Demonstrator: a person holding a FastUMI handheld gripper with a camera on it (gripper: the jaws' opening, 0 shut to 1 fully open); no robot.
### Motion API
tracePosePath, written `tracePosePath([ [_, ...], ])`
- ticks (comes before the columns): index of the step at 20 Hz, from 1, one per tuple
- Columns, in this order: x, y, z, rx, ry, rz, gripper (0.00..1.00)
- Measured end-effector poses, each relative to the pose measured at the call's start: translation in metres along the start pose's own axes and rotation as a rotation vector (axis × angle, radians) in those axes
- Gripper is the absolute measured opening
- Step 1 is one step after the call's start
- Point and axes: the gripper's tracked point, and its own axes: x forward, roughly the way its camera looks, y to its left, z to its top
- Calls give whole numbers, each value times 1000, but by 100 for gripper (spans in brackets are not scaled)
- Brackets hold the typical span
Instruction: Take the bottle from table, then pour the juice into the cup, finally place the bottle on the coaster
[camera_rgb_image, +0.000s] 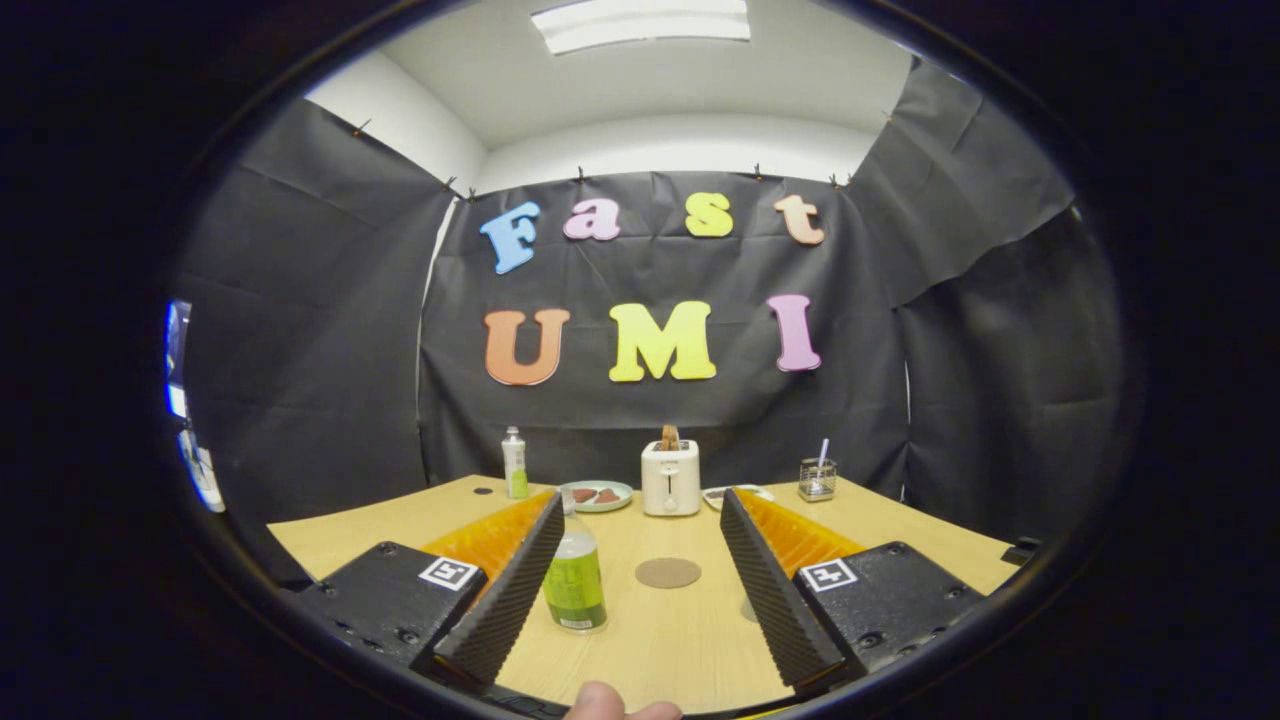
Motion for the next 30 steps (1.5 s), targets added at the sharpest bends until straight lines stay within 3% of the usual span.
tracePosePath([
  [13,3,8,-12,-16,23,0,100],
  [30,47,48,-97,-48,215,36,100],
])
